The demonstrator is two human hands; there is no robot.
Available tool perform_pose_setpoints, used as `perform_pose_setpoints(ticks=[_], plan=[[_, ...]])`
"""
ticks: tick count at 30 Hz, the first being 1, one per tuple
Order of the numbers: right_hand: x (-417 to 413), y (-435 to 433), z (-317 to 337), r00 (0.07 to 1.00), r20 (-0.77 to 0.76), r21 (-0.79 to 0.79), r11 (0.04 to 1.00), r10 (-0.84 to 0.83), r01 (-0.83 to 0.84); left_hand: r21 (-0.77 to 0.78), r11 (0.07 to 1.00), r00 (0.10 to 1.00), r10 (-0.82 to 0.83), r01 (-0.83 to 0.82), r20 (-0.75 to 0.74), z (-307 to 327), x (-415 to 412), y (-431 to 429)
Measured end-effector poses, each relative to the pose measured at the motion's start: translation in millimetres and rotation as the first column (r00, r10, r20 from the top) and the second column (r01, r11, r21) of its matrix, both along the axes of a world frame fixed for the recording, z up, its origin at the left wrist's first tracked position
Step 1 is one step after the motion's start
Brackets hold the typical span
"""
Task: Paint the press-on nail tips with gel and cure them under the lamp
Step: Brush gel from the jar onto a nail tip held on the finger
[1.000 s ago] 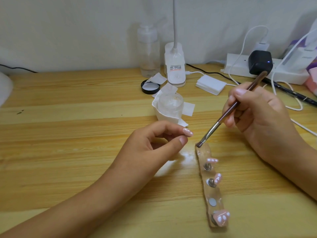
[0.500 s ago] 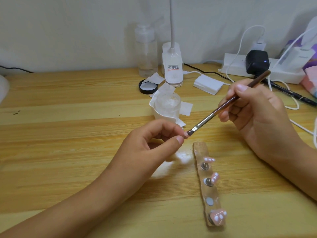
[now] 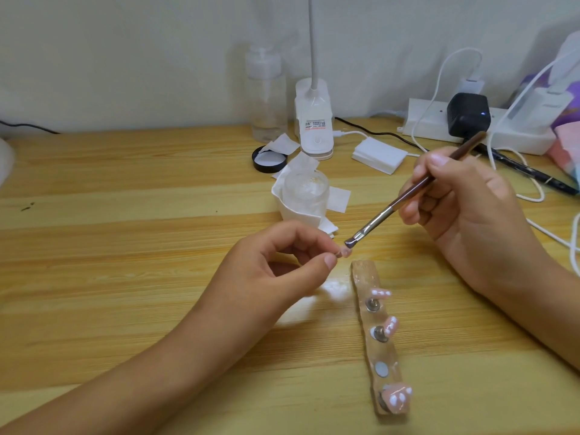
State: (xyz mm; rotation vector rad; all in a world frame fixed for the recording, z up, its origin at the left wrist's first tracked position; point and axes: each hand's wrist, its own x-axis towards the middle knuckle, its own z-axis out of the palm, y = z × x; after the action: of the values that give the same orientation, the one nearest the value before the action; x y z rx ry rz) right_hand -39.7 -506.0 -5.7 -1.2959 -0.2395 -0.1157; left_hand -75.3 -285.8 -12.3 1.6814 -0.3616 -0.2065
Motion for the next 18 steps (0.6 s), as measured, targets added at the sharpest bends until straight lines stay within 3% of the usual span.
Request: perform_pose_setpoints(ticks=[8, 14, 18], plan=[[1.0, -0.1, -3.3, 0.995, -0.007, -0.072, 0.993, -0.099, 0.099, -0.003, 1.000, 1.000, 0.005, -0.005, -0.012, 0.6, -1.0, -0.7], [-1.0, 0.4, -0.9, 1.000, 0.010, -0.021, 0.999, -0.029, 0.030, -0.003, 1.000, 0.999, 0.030, -0.030, -0.016, -0.9, -0.1, -0.3], [1.0, -1.4, -3.4, 0.993, 0.002, -0.080, 0.990, -0.119, 0.119, -0.030, 0.999, 0.998, 0.040, -0.042, -0.041, -0.6, 0.3, 0.0]])
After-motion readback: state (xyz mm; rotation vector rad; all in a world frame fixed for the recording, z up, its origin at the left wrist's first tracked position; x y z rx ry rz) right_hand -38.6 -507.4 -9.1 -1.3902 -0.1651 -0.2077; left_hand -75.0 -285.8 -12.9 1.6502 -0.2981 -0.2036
